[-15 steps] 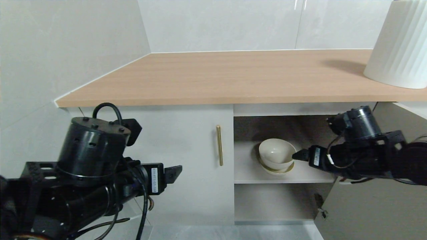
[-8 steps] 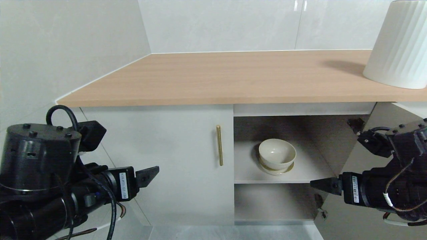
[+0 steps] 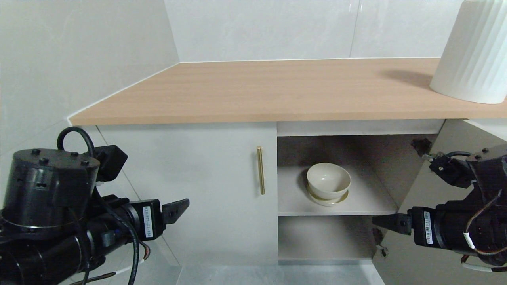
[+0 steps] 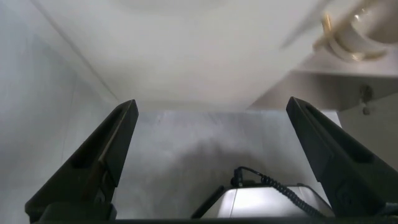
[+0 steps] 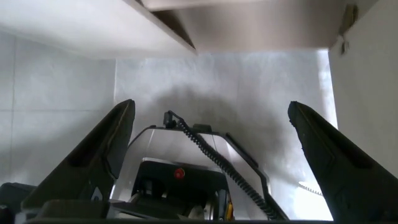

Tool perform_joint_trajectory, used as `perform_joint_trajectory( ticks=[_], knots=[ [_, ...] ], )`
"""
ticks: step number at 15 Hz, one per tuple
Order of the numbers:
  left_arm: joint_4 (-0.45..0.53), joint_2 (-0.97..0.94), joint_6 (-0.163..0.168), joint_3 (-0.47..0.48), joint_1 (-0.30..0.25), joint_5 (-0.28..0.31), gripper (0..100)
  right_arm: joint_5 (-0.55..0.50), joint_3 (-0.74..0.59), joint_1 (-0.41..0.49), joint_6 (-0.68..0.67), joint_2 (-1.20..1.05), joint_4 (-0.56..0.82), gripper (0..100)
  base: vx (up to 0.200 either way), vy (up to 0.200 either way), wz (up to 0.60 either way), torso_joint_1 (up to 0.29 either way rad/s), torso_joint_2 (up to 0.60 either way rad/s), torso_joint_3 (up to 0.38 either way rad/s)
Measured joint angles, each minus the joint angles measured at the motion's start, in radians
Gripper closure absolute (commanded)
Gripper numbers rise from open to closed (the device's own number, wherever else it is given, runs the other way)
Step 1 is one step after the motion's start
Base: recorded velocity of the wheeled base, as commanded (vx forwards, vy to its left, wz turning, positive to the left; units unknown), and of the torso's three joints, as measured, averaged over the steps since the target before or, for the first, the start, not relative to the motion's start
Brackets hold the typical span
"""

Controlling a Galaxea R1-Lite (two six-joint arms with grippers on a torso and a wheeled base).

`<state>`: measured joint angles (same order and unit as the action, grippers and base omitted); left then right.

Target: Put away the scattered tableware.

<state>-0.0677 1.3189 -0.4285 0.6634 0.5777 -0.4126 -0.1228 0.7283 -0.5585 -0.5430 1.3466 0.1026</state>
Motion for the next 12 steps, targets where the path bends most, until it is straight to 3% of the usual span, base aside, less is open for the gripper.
perform_joint_trajectory(
  ticks=[12],
  knots=[
    [0.0,0.003,0.0,-0.008,0.008,0.0,0,0.0,-0.003,-0.003,0.006,-0.004,0.003,0,-0.2,0.0,0.0,0.001,0.0,0.005]
  ],
)
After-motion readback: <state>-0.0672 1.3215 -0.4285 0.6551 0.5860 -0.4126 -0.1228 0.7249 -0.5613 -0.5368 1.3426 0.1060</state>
